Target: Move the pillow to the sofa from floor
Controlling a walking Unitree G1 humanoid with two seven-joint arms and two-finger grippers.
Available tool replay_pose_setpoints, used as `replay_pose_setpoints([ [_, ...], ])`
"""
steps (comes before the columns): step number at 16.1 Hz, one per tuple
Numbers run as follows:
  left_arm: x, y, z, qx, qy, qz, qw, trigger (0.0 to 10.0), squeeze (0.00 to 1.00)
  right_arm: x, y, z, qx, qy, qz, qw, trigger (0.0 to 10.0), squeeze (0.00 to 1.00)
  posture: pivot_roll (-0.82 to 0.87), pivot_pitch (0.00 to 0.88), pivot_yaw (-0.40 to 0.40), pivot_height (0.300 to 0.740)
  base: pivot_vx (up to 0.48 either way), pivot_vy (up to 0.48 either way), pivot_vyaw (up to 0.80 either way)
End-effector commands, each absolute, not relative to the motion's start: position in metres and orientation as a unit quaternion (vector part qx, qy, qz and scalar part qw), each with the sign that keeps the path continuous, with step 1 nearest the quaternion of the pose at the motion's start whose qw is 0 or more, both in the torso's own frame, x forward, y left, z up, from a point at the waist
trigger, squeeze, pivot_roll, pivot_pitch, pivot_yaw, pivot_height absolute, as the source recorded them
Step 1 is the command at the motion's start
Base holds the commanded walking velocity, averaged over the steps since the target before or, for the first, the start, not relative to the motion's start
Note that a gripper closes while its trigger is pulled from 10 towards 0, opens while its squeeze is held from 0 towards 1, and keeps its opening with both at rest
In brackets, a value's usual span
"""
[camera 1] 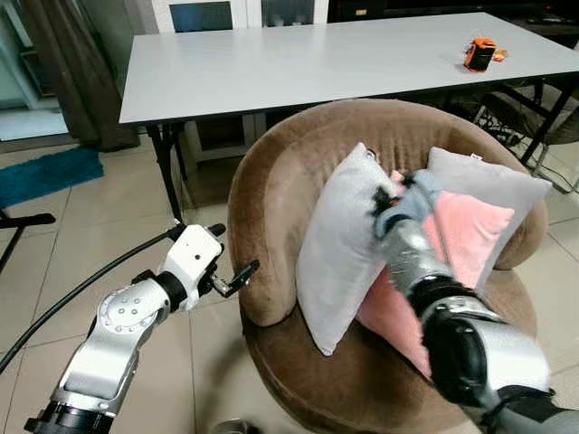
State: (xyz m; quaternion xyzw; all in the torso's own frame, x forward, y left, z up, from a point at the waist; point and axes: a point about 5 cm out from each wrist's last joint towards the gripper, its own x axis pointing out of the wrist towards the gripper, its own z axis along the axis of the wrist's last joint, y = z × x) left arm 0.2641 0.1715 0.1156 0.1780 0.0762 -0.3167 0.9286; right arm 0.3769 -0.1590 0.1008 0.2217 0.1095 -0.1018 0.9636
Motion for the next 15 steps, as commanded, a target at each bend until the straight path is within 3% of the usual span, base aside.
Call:
replay_pose_setpoints([
  [1, 0.266, 0.171, 0.116, 0.182, 0.076, -0.317, 0.928, 10.0, 0.00, 0.373, -0.180, 0.101, 0.250, 0.084, -0.127, 0.956, 10.0, 1.00, 0.07, 0.000, 0.001, 0.740, 0.000, 0.000, 0.00],
  [2, 0.267, 0.172, 0.115, 0.177, 0.075, -0.312, 0.930, 10.0, 0.00, 0.368, -0.196, 0.100, 0.301, 0.059, -0.132, 0.942, 10.0, 1.00, 0.05, 0.000, 0.006, 0.740, 0.000, 0.000, 0.00],
  [6, 0.267, 0.173, 0.114, 0.169, 0.075, -0.304, 0.935, 10.0, 0.00, 0.362, -0.202, 0.106, 0.349, 0.021, -0.079, 0.934, 10.0, 1.00, 0.04, 0.000, 0.013, 0.740, 0.000, 0.000, 0.00],
  [9, 0.266, 0.176, 0.113, 0.149, 0.071, -0.282, 0.945, 10.0, 0.00, 0.336, -0.217, 0.122, 0.335, -0.032, -0.054, 0.940, 10.0, 1.00, 0.02, 0.000, 0.001, 0.740, 0.000, 0.000, 0.00],
  [13, 0.267, 0.182, 0.114, 0.128, 0.053, -0.198, 0.970, 10.0, 0.00, 0.295, -0.212, 0.135, 0.264, -0.043, -0.068, 0.961, 10.0, 1.00, -0.02, 0.000, 0.023, 0.740, 0.000, 0.000, 0.00],
  [14, 0.266, 0.183, 0.117, 0.128, 0.043, -0.175, 0.975, 10.0, 0.00, 0.280, -0.204, 0.126, 0.242, -0.011, -0.077, 0.967, 10.0, 0.61, -0.02, 0.000, 0.028, 0.740, 0.000, 0.000, 0.00],
  [15, 0.266, 0.183, 0.119, 0.131, 0.037, -0.170, 0.976, 10.0, 0.00, 0.272, -0.197, 0.125, 0.237, -0.007, -0.063, 0.969, 10.0, 0.00, -0.03, 0.000, 0.030, 0.740, 0.000, 0.000, 0.00],
])
